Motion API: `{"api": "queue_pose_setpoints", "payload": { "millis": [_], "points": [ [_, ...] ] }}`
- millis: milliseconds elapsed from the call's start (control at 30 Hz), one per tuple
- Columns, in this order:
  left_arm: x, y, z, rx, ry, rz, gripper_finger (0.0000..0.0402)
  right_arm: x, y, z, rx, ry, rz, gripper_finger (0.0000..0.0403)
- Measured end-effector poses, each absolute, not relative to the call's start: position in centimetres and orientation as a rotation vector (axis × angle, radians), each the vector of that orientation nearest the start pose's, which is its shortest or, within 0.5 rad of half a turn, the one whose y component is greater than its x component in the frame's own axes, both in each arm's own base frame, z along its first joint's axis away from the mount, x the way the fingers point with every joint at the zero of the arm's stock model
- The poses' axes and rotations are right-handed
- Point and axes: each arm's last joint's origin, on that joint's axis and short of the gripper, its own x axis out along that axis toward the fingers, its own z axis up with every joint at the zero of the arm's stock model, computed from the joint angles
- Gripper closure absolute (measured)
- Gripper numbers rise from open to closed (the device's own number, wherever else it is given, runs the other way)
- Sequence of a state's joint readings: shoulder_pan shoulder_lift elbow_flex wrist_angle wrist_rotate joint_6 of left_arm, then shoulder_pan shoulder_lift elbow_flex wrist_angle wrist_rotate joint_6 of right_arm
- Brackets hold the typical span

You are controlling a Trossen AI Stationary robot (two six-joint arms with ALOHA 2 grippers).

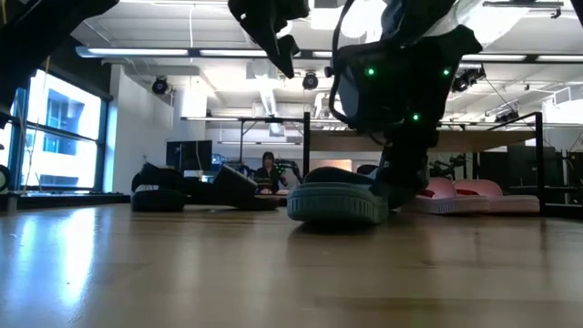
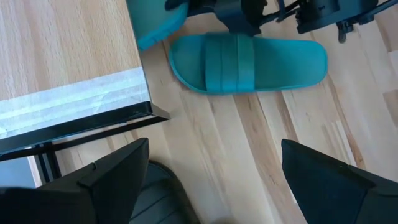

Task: Pick and place slides into the shelf
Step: Put the left green slides under the shelf

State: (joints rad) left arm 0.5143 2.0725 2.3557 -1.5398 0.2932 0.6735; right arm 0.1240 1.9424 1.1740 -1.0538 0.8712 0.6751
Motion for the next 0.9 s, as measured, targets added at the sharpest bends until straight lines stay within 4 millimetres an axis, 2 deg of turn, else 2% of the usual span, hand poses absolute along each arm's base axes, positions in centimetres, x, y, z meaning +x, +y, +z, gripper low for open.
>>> {"api": "queue_pose_setpoints", "payload": {
  "millis": [500, 733, 900],
  "points": [
    [34.8, 18.7, 37.0, 0.1, 1.143, -0.2, 0.0055, 30.8, 0.9, 13.5, -0.33, 1.365, -1.015, 0.0372],
    [35.1, 18.0, 37.0, 0.108, 1.145, -0.22, 0.0055, 30.8, 0.3, 13.3, -0.324, 1.416, -0.984, 0.0372],
    [35.5, 17.3, 37.0, 0.122, 1.146, -0.237, 0.0055, 30.7, 0.3, 13.2, -0.34, 1.437, -0.974, 0.0322]
  ]
}}
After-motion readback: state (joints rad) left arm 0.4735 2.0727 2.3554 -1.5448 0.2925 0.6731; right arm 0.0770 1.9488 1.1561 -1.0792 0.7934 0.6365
